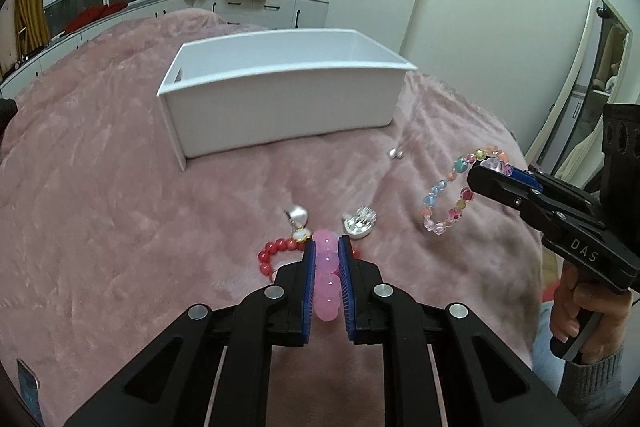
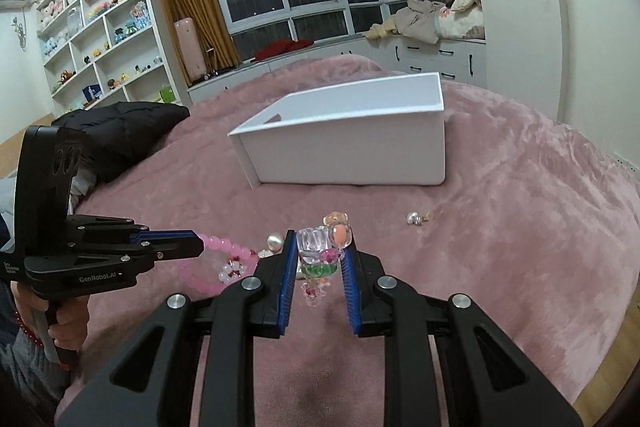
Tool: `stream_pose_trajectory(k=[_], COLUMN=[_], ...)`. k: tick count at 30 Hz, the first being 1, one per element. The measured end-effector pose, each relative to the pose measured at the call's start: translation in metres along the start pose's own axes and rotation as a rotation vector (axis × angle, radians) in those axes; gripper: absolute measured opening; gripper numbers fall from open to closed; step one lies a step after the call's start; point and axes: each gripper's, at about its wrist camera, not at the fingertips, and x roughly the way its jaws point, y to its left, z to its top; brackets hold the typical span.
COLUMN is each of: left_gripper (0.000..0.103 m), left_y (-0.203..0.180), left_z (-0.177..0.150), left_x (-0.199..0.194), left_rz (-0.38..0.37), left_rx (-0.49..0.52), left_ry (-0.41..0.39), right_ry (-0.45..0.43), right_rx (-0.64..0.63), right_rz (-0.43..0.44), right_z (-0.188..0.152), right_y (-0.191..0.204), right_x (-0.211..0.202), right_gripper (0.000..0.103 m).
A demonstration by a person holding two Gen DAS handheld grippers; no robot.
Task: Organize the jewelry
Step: 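Lift both held bracelets and carry them over the white box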
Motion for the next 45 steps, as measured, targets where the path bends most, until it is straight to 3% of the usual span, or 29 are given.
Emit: stream_pose_trajectory(k=[5,17,29,38,45], left_gripper=[0.017,0.017,0.017,0.017,0.017], left_y=[-0.009,-0.009,-0.002,0.017,0.044], left_z=[0.011,0.046,0.120,0.176,0.207], left_x=[-0.007,-0.013,-0.007,0.010,0.050], left_rz=[0.014,0.060,0.101,0.112,0.160], left_rx=[0.004,-0.004,0.017,-0.016,-0.058], left_ry=[-0.012,-0.040,-0.107,-0.133,-0.083], right_ry=[0.002,-0.020,-0.029,-0.031,0.054], right_rx=[-0.001,0.019,0.039,0.049,0.059], right_rz=[0.044,0.024,0.046,0.016,-0.027], right_z=[0.017,0.068,0.126,0.167,0.184], right_y=[-0.005,-0.029,-0.051,-0.067,-0.075], right_x=[-0.005,0.004,0.024,0.057,0.110], right_gripper=[0.022,0.022,0.022,0.022,0.022])
